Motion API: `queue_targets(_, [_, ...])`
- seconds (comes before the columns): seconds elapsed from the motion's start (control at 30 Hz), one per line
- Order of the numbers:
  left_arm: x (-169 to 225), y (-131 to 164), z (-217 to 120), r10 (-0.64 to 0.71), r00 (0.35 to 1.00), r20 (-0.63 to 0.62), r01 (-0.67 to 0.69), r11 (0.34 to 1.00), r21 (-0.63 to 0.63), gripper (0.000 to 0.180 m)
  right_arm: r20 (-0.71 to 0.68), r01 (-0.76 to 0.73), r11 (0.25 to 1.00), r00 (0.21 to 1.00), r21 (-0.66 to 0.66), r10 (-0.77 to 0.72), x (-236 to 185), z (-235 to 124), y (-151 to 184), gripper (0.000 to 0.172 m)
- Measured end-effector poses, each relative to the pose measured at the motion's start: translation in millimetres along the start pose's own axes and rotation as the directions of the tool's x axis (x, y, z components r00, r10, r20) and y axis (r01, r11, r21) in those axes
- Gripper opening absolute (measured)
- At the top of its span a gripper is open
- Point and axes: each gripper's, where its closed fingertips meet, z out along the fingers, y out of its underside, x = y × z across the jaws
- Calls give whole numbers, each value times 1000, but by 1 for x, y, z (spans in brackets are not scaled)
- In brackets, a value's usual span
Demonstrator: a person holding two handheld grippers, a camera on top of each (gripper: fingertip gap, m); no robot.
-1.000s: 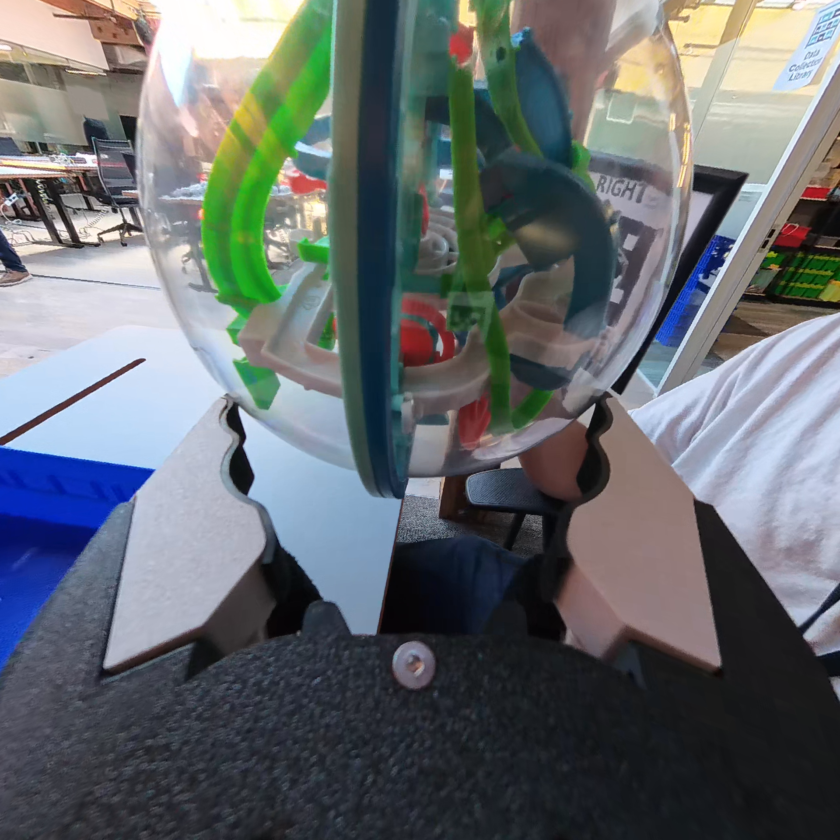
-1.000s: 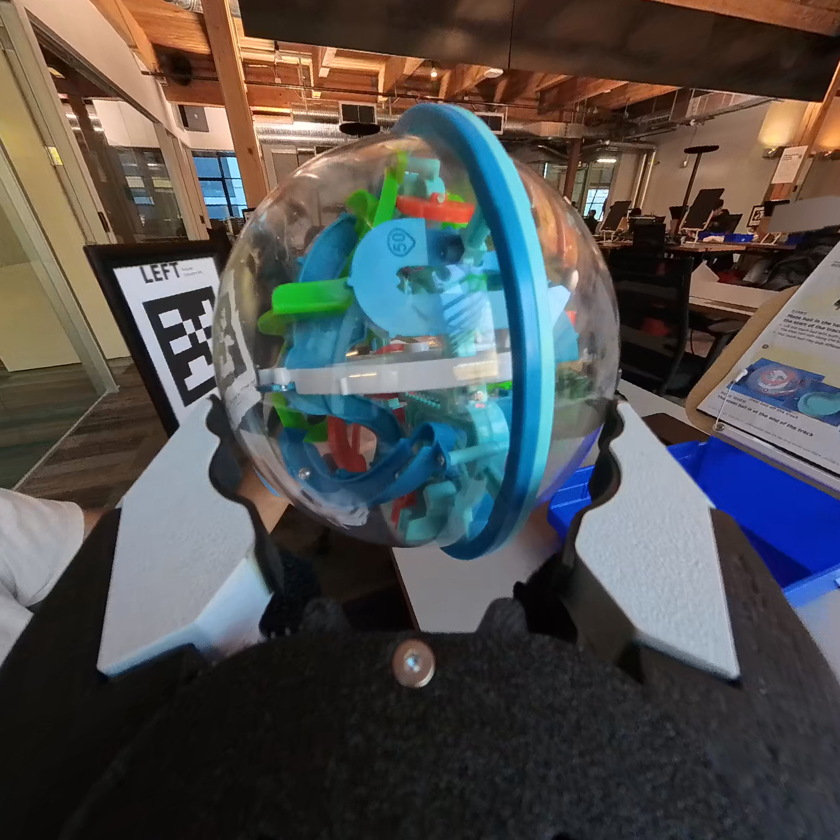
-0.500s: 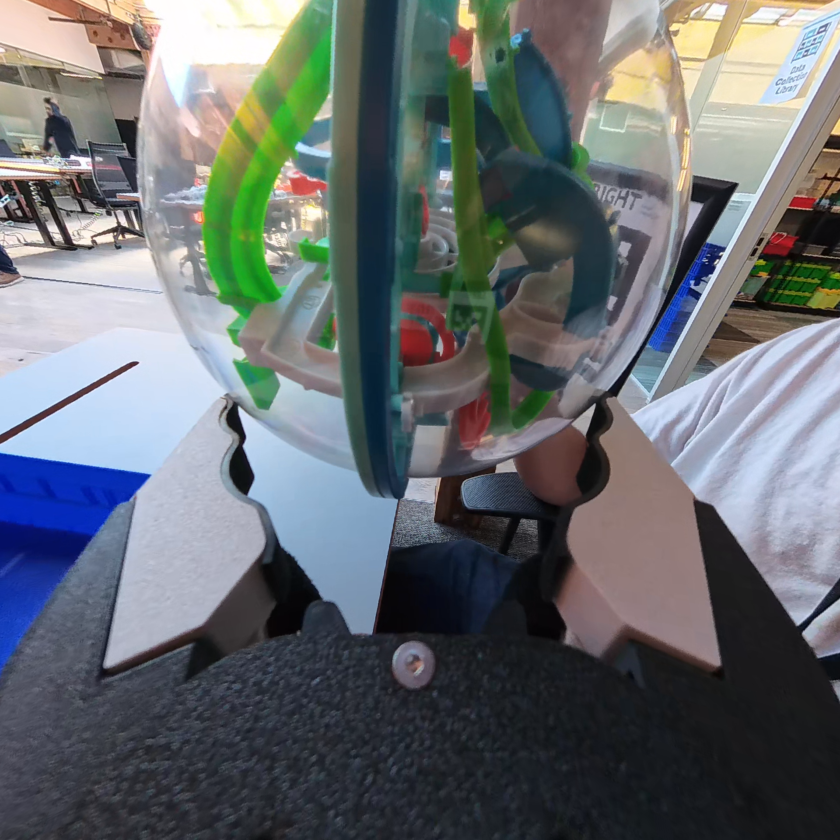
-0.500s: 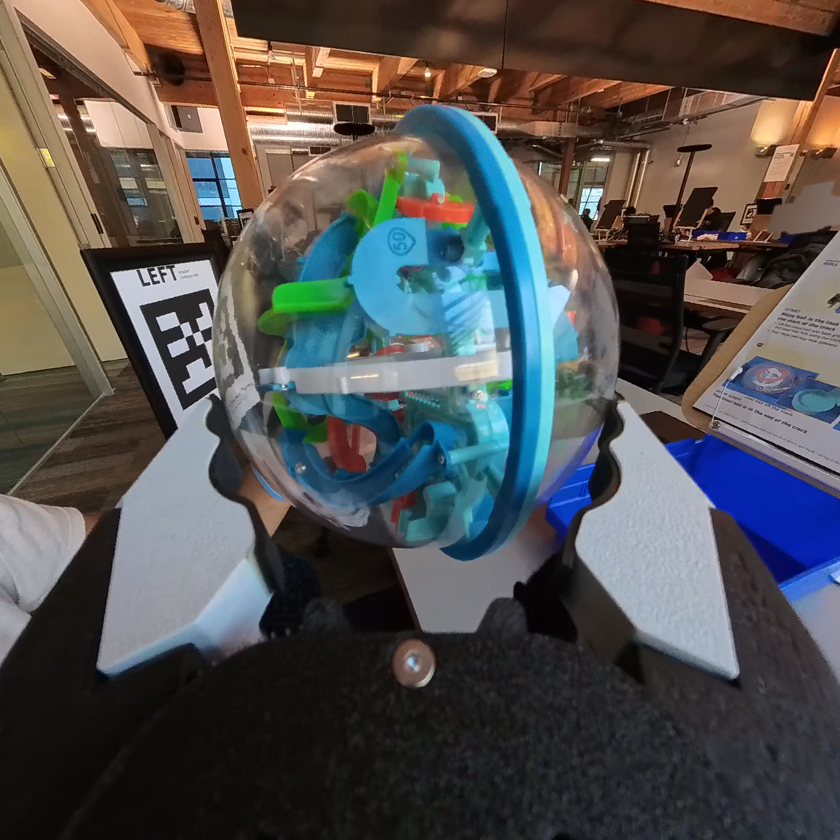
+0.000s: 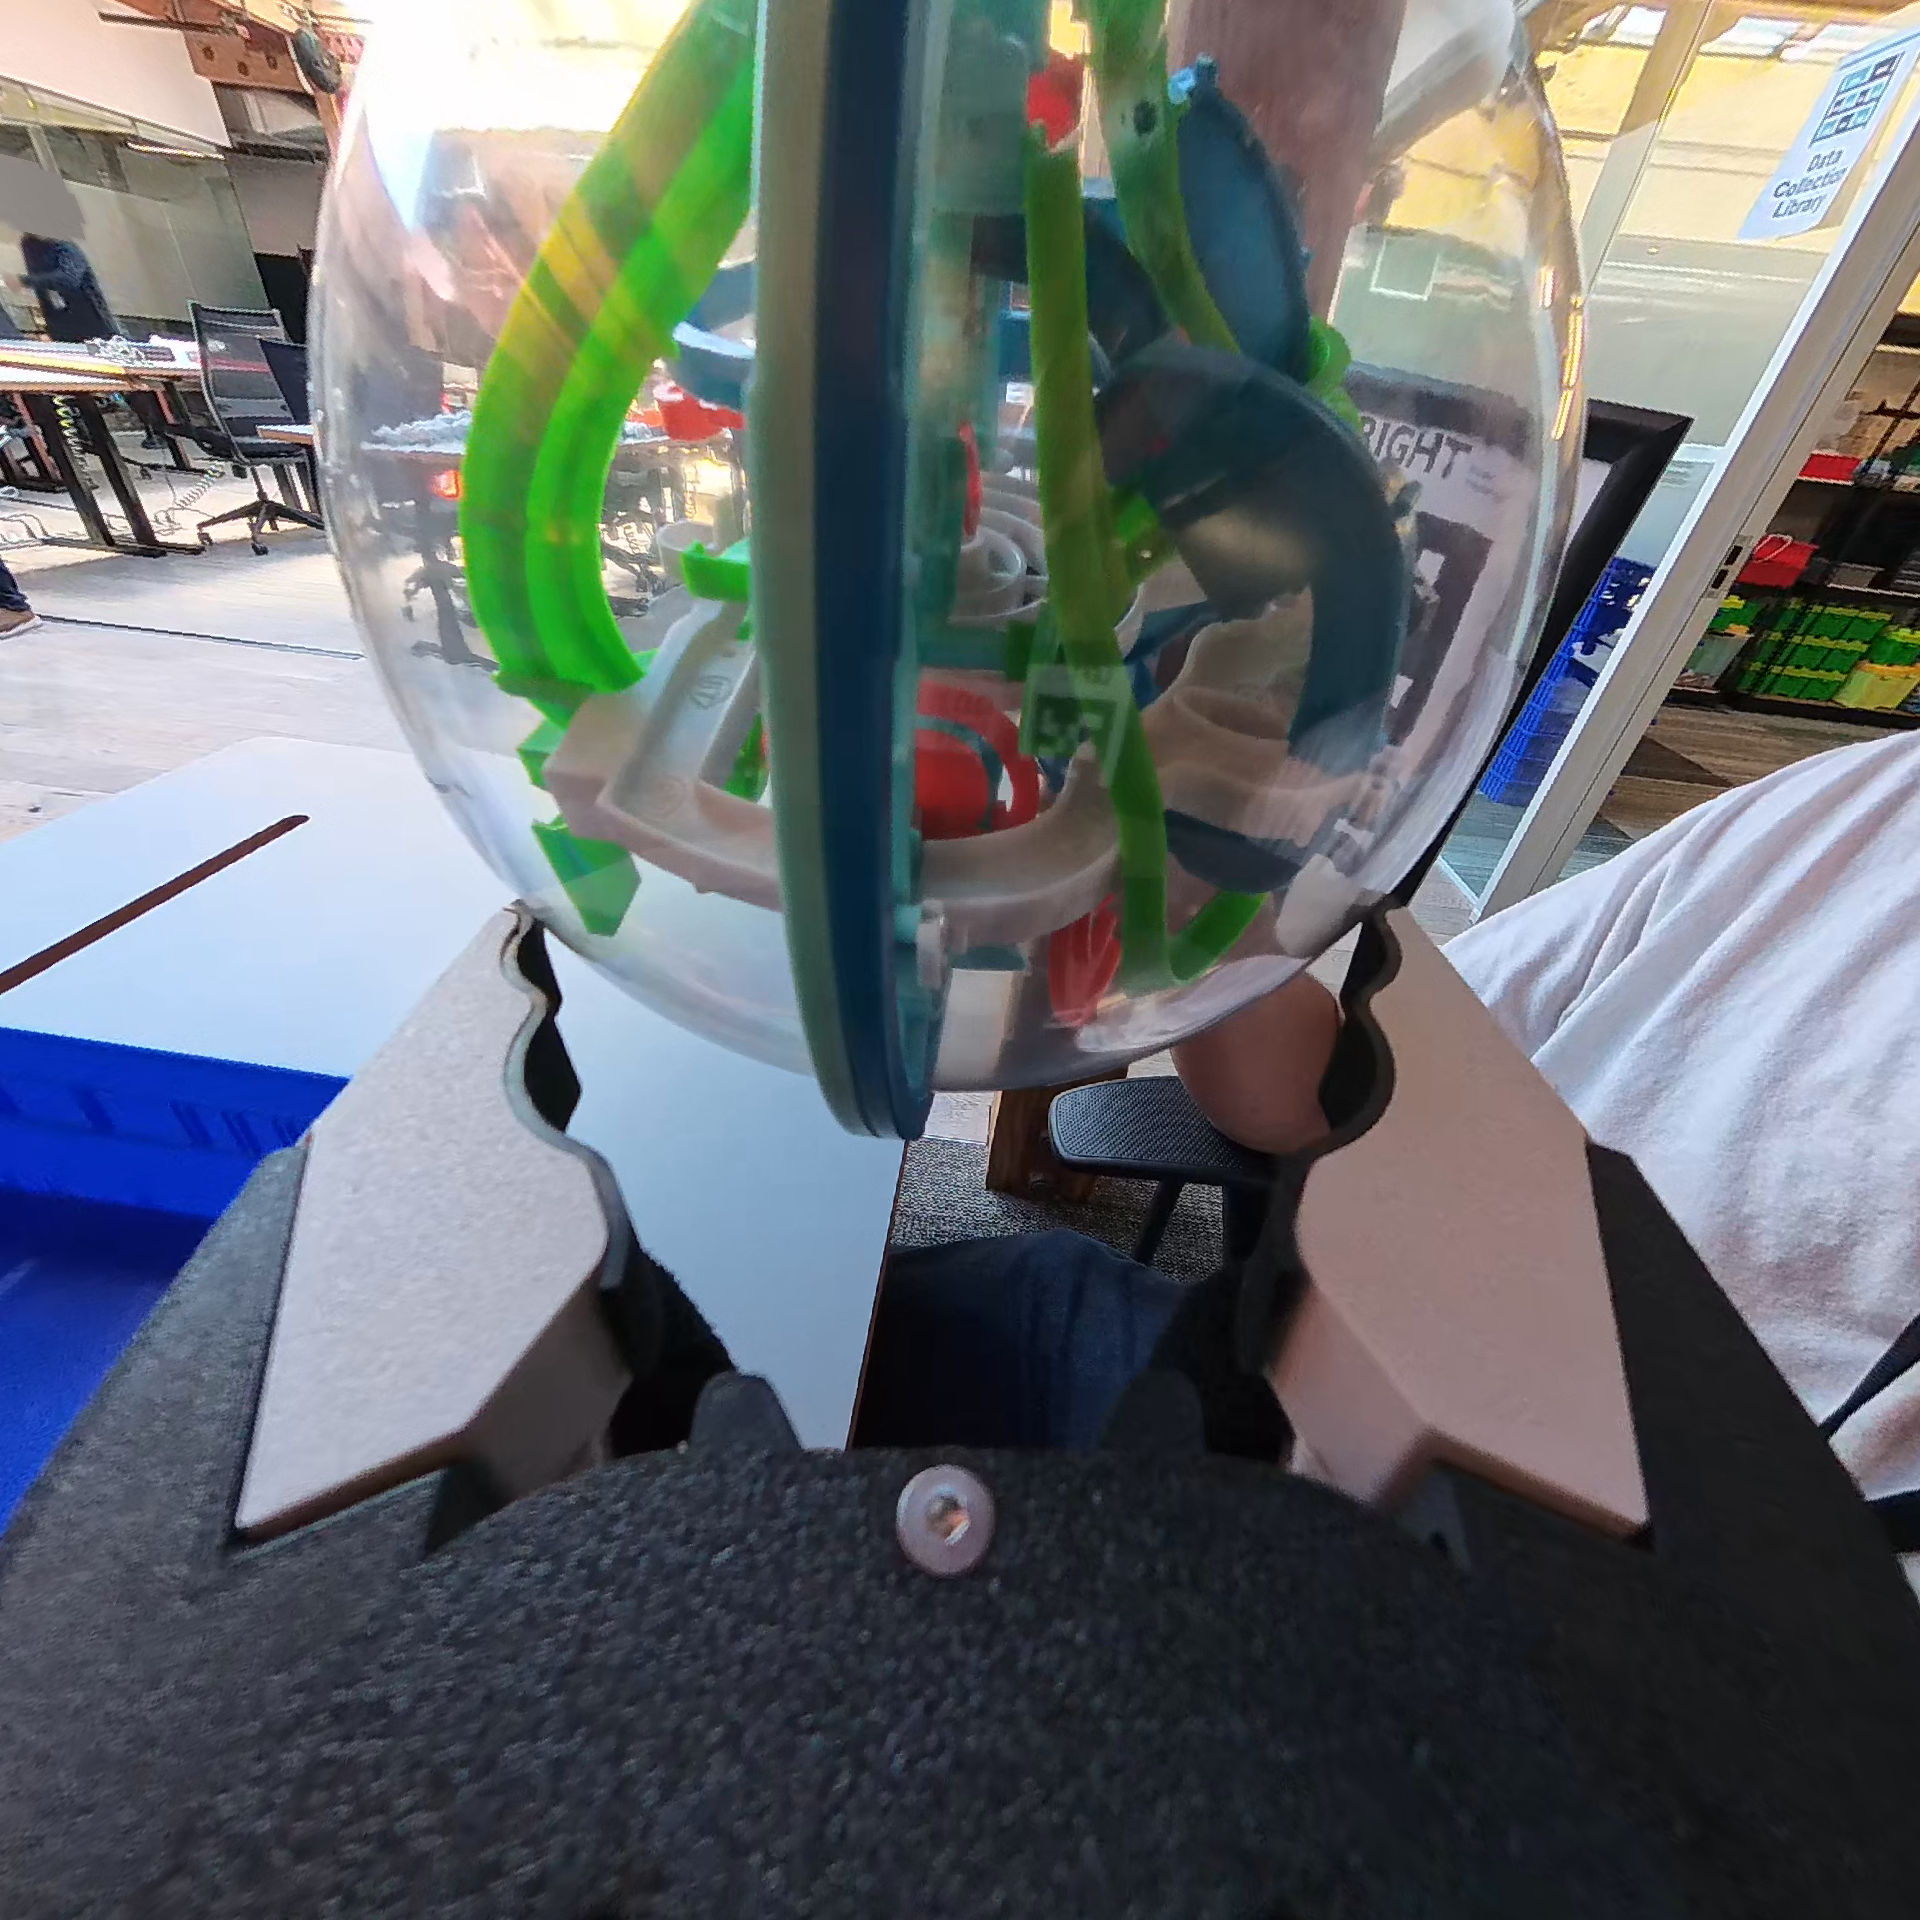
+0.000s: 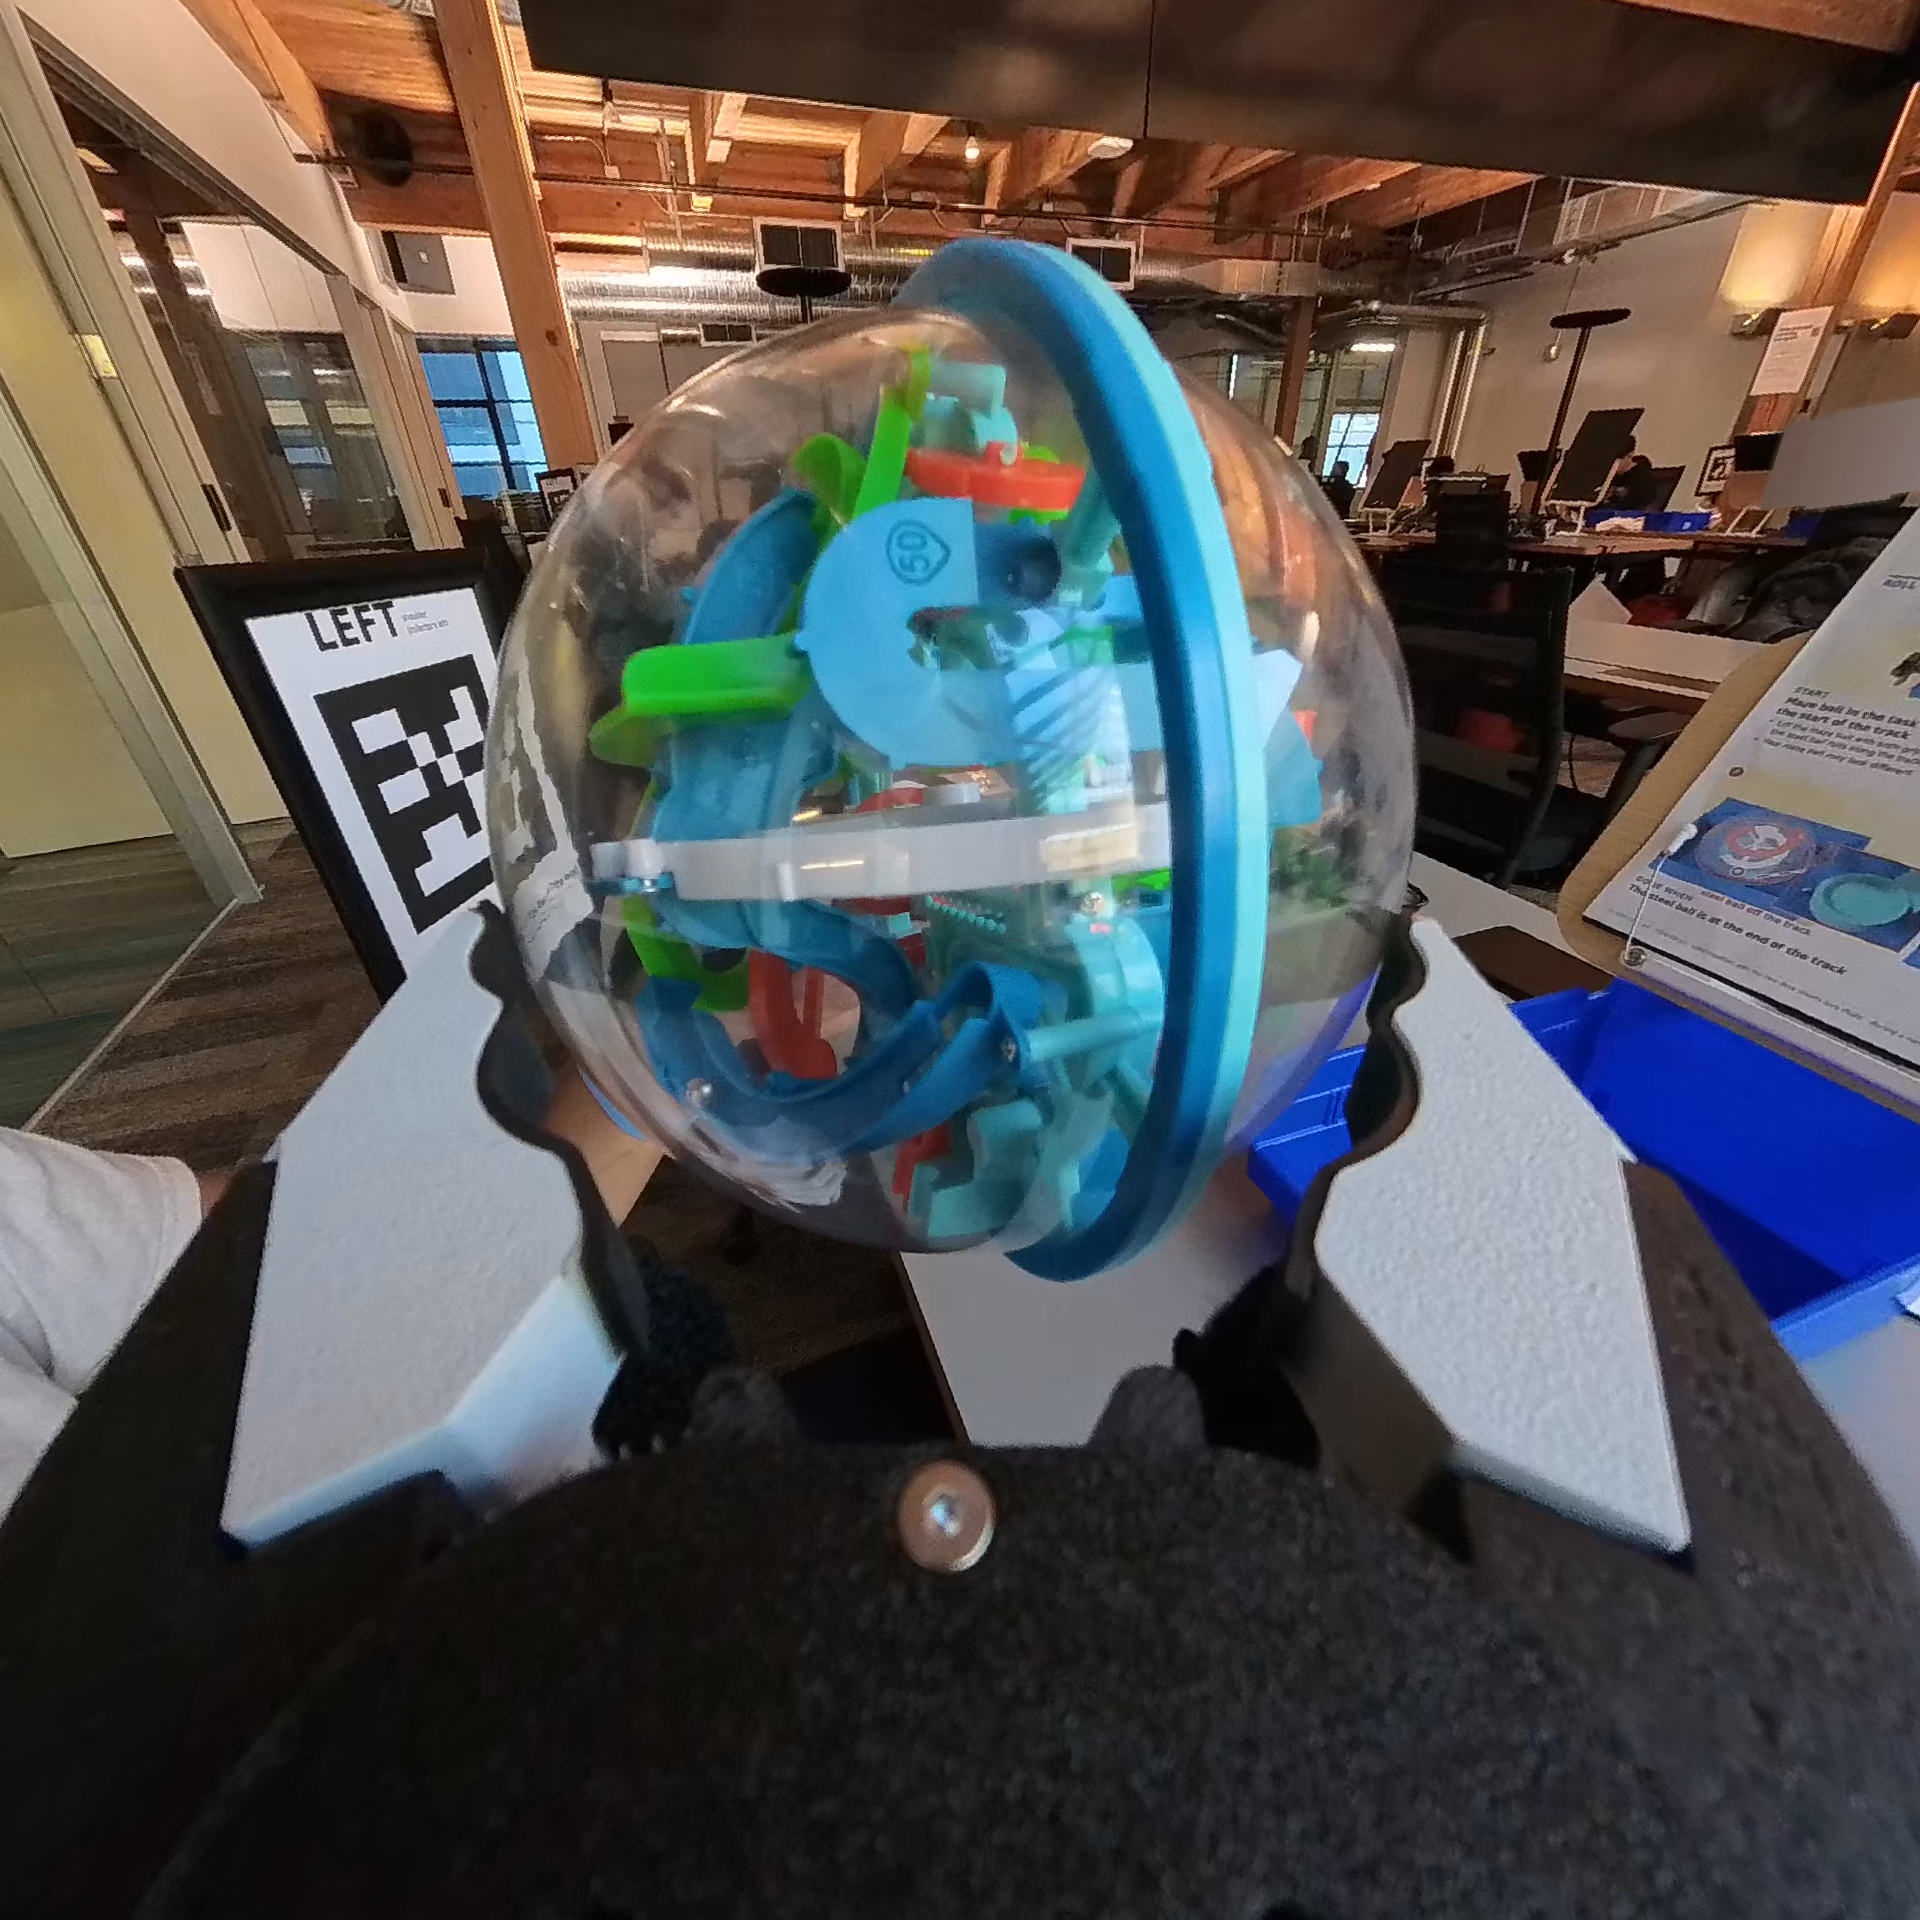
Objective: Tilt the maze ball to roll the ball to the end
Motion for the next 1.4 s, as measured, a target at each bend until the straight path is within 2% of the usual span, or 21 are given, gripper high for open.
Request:
queue_targets(0.57, [-11,9,2,-47,999,-28,47,999,4,146,-31,-34,999,999,-40,33,11,4,9,153])
queue_targets(0.67, [-18,11,8,-56,998,17,56,998,0,159,-65,-42,995,997,-87,36,15,7,18,153])
queue_targets(0.9, [-27,13,12,-152,988,18,151,988,19,159,-99,-137,988,987,-75,129,28,10,24,153])
queue_targets(1.1, [-30,18,21,-222,974,-51,224,974,39,159,-153,-150,987,978,-60,140,35,7,23,154])
queue_targets(1.23, [-29,21,29,-298,947,-123,306,951,51,159,-186,-92,993,979,-67,78,40,4,22,154])
queue_targets(1.4, [-28,21,28,-301,941,-158,312,949,51,158,-135,-81,995,988,-56,72,37,-1,17,153])
